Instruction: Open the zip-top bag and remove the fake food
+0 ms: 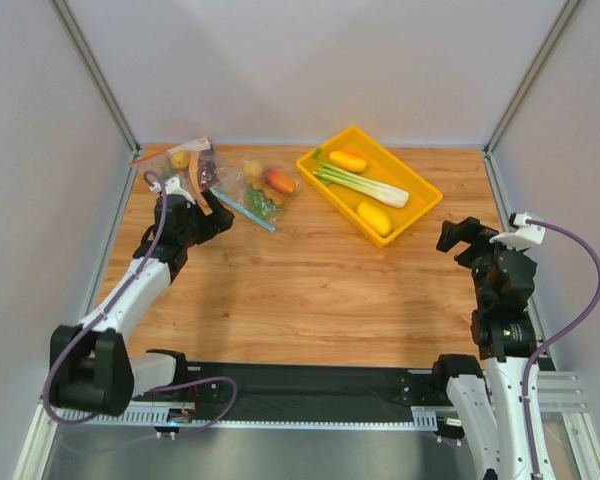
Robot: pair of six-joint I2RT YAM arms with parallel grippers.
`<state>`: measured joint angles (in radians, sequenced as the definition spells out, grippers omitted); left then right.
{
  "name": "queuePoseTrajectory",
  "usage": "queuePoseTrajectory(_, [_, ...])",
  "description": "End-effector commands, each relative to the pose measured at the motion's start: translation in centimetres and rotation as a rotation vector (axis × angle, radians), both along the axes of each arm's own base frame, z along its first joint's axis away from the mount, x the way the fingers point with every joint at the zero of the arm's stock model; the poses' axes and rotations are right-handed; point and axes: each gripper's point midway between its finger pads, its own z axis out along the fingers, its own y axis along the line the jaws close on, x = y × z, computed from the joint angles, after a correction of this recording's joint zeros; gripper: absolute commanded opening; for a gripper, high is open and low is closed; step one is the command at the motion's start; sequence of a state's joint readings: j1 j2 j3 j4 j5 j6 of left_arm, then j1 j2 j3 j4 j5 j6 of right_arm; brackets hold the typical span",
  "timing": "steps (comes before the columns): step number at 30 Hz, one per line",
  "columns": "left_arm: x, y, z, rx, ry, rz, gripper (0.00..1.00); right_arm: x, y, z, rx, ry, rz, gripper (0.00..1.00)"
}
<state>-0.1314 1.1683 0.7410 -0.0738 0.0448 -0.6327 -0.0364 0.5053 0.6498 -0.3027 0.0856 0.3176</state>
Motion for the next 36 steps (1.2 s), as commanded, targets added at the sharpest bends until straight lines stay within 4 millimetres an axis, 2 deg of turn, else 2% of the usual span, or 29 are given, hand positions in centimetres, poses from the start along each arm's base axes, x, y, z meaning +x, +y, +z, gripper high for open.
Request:
queuePoseTrajectory(1, [5.0, -1.5, 2.2, -0.105, -0.102, 0.028, 0.98, -0.2, 0.3, 0.7, 0.006, -0.014, 0.017, 1.0])
queuePoseTrajectory(2, [6.2, -1.5, 2.8, -0.115, -0.127, 0.038, 0.98, -0.2, 0.3, 0.6, 0.004, -0.01, 0.016, 1.0])
queuePoseTrajectory(3, [7.1, -1.8, 0.8, -0.126, -0.079, 0.048, 0.98, -0.2, 0.3, 0.7, 0.005, -0.014, 0.014, 1.0])
queuePoseTrajectory(4, [7.7, -2.0, 0.2, -0.131, -0.064, 0.045, 0.98, -0.3, 0.3, 0.9, 0.005, -0.022, 0.016, 1.0])
queuePoseTrajectory(5, [8.9, -2.3, 0.7, -0.139, -0.075, 0.037, 0.97, -0.4, 0.3, 0.9, 0.002, -0.023, 0.018, 1.0])
queuePoseTrajectory(6, [9.6, -2.6, -1.1, -0.138, -0.037, 0.036, 0.97, -0.4, 0.3, 1.1, 0.003, -0.028, 0.013, 1.0])
queuePoseTrajectory(8, [11.1, -2.7, -1.1, -0.151, -0.046, 0.05, 0.96, -0.5, 0.2, 1.2, 0.003, -0.031, 0.011, 1.0])
queuePoseTrajectory(9, [11.6, -2.8, -2.6, -0.15, -0.019, 0.055, 0.96, -0.5, 0.3, 1.3, 0.0, -0.037, 0.013, 1.0])
queuePoseTrajectory(11, [12.9, -2.8, -2.5, -0.146, -0.031, 0.059, 0.95, -0.6, 0.3, 1.3, 0.002, -0.039, 0.018, 1.0])
queuePoseTrajectory(12, [13.2, -2.8, -3.7, -0.14, -0.01, 0.059, 0.95, -0.6, 0.4, 1.3, 0.002, -0.039, 0.018, 1.0])
queuePoseTrajectory(14, [13.9, -3.0, -4.0, -0.142, -0.005, 0.056, 0.94, -0.6, 0.4, 1.3, 0.004, -0.039, 0.022, 1.0])
queuePoseTrajectory(16, [14.1, -3.2, -5.3, -0.149, 0.022, 0.057, 0.92, -0.6, 0.4, 1.4, 0.002, -0.043, 0.021, 1.0])
queuePoseTrajectory(25, [16.2, -4.1, -7.9, -0.181, 0.038, 0.042, 0.83, -0.6, 0.3, 1.5, -0.003, -0.047, 0.016, 1.0])
queuePoseTrajectory(28, [16.4, -4.1, -8.6, -0.176, 0.05, 0.039, 0.71, -0.6, 0.3, 1.5, -0.004, -0.046, 0.015, 1.0])
queuePoseTrajectory(29, [16.4, -4.3, -9.0, -0.177, 0.056, 0.032, 0.61, -0.6, 0.2, 1.5, -0.005, -0.046, 0.014, 1.0])
queuePoseTrajectory(31, [16.5, -4.7, -8.9, -0.18, 0.049, 0.01, 0.49, -0.6, 0.2, 1.3, -0.004, -0.043, 0.013, 1.0])
queuePoseTrajectory(32, [16.5, -4.7, -8.7, -0.181, 0.045, 0.002, 0.37, -0.5, 0.2, 1.4, -0.004, -0.044, 0.012, 1.0])
queuePoseTrajectory(34, [16.3, -5.0, -8.6, -0.19, 0.041, -0.016, 0.25, -0.5, 0.2, 1.3, -0.004, -0.043, 0.013, 1.0])
queuePoseTrajectory(35, [16.3, -5.1, -8.2, -0.194, 0.03, -0.022, 0.16, -0.5, 0.2, 1.2, -0.005, -0.041, 0.014, 1.0])
queuePoseTrajectory(36, [16.2, -5.2, -7.9, -0.199, 0.022, -0.027, 0.12, -0.4, 0.3, 1.3, -0.005, -0.043, 0.015, 1.0])
